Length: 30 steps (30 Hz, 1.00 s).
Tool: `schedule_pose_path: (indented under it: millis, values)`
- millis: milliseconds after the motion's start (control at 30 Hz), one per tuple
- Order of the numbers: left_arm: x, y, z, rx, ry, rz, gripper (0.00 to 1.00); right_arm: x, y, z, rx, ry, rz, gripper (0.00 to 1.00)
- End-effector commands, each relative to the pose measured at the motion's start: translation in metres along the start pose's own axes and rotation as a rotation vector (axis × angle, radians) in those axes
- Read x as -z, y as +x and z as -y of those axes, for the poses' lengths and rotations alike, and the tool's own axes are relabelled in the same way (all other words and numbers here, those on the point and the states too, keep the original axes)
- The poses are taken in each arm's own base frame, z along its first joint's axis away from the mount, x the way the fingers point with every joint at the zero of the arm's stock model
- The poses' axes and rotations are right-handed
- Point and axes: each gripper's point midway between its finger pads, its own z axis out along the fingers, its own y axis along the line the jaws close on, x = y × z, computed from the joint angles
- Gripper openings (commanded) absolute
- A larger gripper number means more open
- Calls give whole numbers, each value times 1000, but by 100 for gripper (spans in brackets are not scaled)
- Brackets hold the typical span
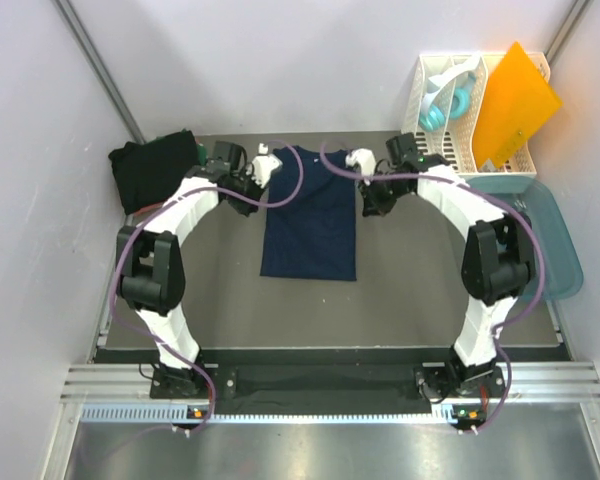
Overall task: Fold and stack the t-shirts
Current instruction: Grab one side of the 2/3 rectangular tshirt with right arm
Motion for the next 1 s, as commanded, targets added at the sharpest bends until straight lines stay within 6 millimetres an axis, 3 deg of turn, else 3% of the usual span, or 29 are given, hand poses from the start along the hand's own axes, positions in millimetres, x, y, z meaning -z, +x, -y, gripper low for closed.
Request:
schedule_pose_path:
  millis: [0, 233, 367, 567, 733, 967]
  values:
    - [10, -32, 30, 53, 190, 126, 0, 3, -35, 6, -151, -138, 155, 0]
    - [3, -52, 65, 65, 466, 201, 0, -28, -37, 6, -213, -281, 152, 0]
    - [-6, -58, 62, 45, 497, 208, 0, -35, -45, 8, -207, -318, 161, 0]
    - [-29, -50, 59, 31, 556, 142, 0, -48, -52, 10, -209, -372, 172, 0]
    - [-53, -38, 51, 26, 544, 96, 0, -70, -43, 9, -227, -406, 148, 0]
    - [-77, -23, 37, 18, 505, 38, 0, -99, -24, 32, -264, -319, 82, 0]
